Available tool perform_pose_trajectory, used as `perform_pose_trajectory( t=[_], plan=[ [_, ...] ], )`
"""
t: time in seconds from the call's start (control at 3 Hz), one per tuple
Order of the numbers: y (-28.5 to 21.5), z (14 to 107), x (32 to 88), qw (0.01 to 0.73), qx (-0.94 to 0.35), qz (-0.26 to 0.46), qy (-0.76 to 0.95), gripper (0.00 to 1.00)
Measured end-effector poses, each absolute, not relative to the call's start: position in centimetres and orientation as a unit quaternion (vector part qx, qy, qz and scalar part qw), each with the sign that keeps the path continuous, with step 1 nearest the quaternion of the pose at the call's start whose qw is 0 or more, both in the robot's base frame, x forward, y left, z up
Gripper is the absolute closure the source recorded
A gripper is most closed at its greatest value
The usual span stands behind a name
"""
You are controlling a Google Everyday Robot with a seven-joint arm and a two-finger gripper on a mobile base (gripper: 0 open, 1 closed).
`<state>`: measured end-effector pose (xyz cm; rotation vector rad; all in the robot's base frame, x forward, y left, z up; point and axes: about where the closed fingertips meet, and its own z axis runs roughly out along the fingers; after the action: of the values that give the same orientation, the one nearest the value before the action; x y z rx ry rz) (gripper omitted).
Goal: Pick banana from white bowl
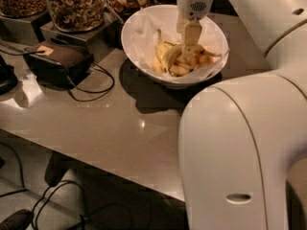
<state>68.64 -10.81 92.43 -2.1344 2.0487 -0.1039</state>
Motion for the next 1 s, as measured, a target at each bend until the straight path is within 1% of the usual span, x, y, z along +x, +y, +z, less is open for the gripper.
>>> perform_pose_trajectory(
  t=[0.67, 1.0],
  plan=[
    [-10.97, 91.55, 68.74, 0.090, -0.721, -0.024, 0.687, 0.36],
    [-11.11, 91.33, 68.60, 0.090, -0.721, -0.019, 0.687, 0.34]
  ],
)
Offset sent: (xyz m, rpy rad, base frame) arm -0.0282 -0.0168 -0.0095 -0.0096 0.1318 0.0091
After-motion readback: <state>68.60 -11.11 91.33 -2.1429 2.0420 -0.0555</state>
